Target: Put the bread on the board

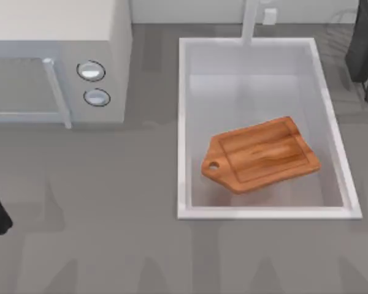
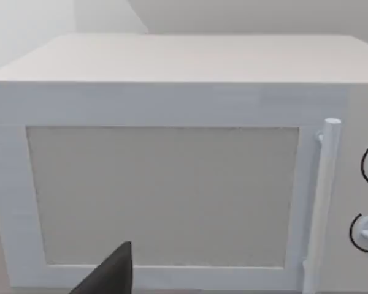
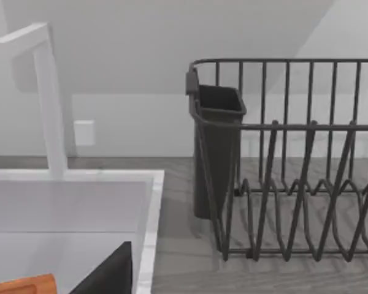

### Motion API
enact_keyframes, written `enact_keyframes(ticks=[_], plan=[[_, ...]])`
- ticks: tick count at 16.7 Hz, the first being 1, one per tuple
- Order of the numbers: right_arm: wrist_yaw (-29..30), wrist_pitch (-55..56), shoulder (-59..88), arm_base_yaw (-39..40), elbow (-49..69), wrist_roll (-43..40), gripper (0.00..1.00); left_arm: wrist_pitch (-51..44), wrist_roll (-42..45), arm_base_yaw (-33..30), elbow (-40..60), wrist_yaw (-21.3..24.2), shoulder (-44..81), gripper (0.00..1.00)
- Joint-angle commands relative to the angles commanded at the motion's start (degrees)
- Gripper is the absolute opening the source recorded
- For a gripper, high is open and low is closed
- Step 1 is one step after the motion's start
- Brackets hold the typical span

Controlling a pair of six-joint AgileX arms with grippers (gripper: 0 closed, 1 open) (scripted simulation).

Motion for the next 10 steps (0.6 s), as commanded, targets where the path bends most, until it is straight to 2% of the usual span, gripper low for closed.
enact_keyframes(ticks=[5, 10], plan=[[0.08, -2.6, 3.56, -0.44, 3.44, -0.53, 1.0, 0.0, 0.0, 0.0, 0.0, 0.0, 0.0, 1.0], [0.02, -13.79, 21.63, -1.92, 18.4, -2.83, 1.0, 0.0, 0.0, 0.0, 0.0, 0.0, 0.0, 1.0]])
